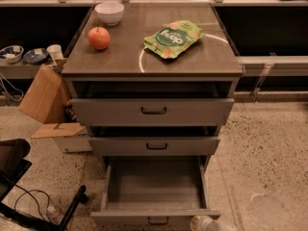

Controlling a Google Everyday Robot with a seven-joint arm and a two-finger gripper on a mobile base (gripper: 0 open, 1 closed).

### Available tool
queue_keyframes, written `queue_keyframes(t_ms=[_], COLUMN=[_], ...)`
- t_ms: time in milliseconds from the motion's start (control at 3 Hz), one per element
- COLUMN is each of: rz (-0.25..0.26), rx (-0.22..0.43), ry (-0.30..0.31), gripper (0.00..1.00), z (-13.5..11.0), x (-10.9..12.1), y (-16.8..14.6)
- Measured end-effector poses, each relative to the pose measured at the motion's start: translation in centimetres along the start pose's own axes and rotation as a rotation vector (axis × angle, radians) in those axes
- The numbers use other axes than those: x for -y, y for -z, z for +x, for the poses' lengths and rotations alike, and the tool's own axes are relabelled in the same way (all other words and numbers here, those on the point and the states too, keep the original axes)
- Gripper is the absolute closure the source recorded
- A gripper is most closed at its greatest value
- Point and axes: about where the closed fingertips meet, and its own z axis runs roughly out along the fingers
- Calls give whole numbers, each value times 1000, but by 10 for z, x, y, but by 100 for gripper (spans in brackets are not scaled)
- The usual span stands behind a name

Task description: Close bottom drawer

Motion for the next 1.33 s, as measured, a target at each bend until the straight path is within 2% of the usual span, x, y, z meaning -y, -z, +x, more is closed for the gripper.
queue_keyframes(t_ms=[333,667,1333], rz=[10,-12,-48], rx=[32,69,131], ry=[11,-4,-17], gripper=[100,100,100], z=[-13,-28,-77], x=[28,53,115], y=[-8,-34,-84])
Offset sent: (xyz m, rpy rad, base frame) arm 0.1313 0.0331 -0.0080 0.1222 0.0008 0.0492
